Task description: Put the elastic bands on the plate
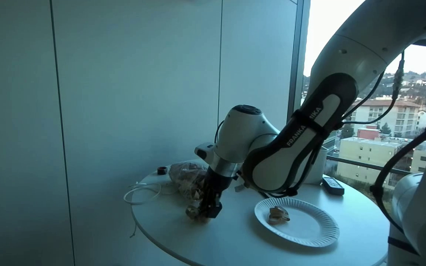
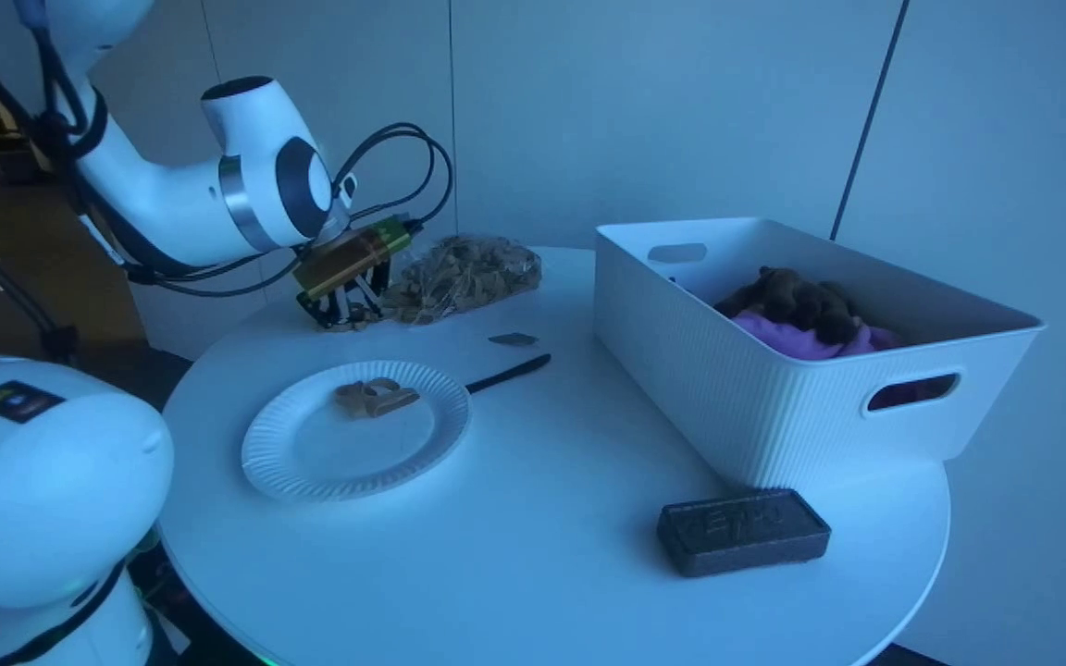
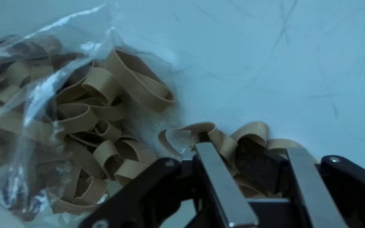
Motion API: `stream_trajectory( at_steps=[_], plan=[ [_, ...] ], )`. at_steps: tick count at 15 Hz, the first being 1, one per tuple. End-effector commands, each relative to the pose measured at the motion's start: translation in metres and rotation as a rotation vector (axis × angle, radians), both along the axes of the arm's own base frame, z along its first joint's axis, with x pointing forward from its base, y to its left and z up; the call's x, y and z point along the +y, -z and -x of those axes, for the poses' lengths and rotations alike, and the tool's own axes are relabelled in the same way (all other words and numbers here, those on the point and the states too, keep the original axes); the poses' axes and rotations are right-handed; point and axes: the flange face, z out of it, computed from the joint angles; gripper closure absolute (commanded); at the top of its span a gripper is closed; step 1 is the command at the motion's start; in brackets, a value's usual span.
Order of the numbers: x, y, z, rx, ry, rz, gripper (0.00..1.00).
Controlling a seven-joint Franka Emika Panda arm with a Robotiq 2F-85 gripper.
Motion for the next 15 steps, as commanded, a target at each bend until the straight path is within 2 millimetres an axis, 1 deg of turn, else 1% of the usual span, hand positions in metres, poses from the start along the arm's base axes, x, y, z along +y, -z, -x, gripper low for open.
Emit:
stream_trajectory(
  at_steps=[1,3,4,8,10,12,14,15],
  plan=[
    [0.0,-0.004,0.001,0.021,0.006,-0.011,0.94],
    [0.0,-0.008,0.0,0.014,0.015,-0.019,0.99],
    [0.0,-0.009,0.001,0.012,0.021,-0.021,0.93],
    [0.0,-0.023,0.003,-0.001,0.043,-0.038,0.93],
    [-0.003,-0.038,0.005,-0.01,0.081,-0.058,0.93],
    [-0.01,-0.059,0.009,-0.01,0.146,-0.087,0.93],
    [-0.023,-0.08,0.015,-0.001,0.228,-0.104,0.93],
    [-0.031,-0.086,0.024,0.011,0.272,-0.108,0.93]
  ],
)
